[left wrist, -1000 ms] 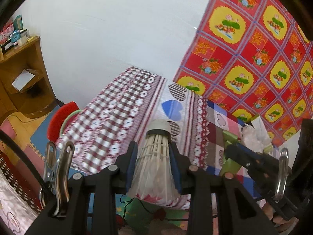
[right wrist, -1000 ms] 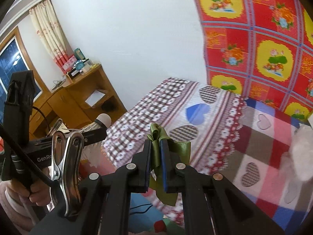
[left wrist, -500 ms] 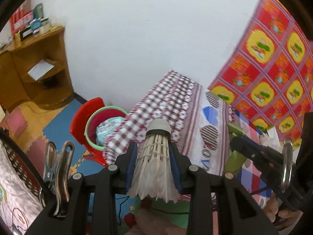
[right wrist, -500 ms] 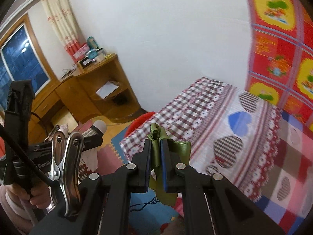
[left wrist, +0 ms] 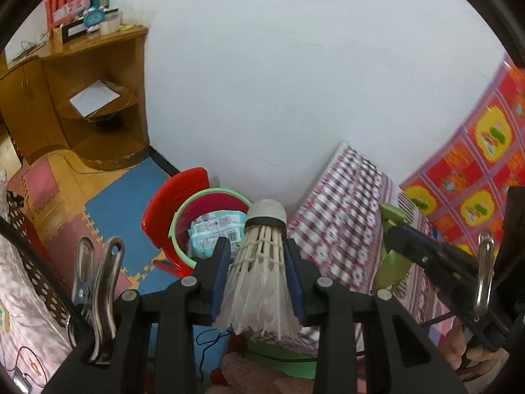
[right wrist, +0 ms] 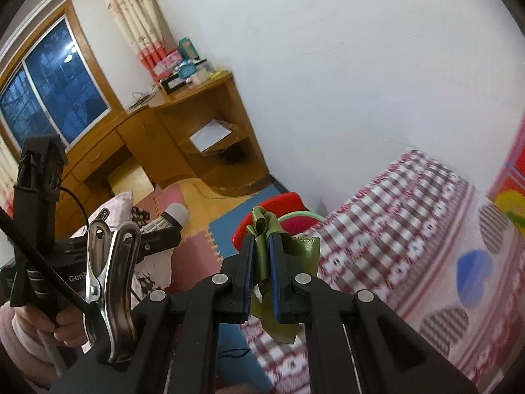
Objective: Collect trash
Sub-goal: 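Carry the shuttlecock in the left gripper while the right carries the ribbon to the red bucket, then open the left gripper over the red bucket to drop the shuttlecock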
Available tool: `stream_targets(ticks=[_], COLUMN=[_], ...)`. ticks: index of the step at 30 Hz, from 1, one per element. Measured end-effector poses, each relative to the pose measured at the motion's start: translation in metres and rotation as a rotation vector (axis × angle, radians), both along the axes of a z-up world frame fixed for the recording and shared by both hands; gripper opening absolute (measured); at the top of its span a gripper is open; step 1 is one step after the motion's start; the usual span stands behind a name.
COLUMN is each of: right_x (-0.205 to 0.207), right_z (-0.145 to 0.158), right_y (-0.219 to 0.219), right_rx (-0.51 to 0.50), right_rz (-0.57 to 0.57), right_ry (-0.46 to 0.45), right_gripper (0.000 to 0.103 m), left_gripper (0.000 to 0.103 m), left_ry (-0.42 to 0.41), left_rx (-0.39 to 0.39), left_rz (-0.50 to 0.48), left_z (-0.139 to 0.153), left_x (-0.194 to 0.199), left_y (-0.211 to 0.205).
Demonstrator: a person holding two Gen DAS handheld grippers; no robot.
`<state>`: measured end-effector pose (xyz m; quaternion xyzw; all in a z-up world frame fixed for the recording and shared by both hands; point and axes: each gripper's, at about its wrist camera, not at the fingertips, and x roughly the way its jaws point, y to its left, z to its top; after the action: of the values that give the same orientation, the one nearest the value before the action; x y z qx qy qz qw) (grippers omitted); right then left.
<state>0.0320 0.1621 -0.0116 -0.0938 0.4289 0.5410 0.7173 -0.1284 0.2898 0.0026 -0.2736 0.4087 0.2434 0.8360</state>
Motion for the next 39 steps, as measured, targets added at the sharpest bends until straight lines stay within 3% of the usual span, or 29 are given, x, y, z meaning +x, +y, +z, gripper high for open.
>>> stream_targets(ticks=[10,18,32,39], right_x=[0.013,0.022,0.033,0.040], right_z=[-0.033,-0.070,-0.133,-0.148], right_y=[0.075,0.125,0.167,0.181], right_rx=[-0.078,-0.170,-0.302,-0.332], right_rz=[0.021,-0.047,-0.141,-0.161], right_ry=[0.027,0.064,0.122,0.150], right_gripper=[0.010,0.010,0.010,0.010], left_gripper=[0.034,0.035,0.036,0.040], left_ry=[0.051,0.109,0.214,0.308], left_rx=[-0.068,-0.132,-0.224,-0.247], left_rz=[0.007,-0.076,-0.199,-0.227], left_z=[-0.051,-0.114,-0.230,-0.267], left_x=[0.024,0.054,0.097,0.110], left_y=[0.061,0.107,0.155,0.163])
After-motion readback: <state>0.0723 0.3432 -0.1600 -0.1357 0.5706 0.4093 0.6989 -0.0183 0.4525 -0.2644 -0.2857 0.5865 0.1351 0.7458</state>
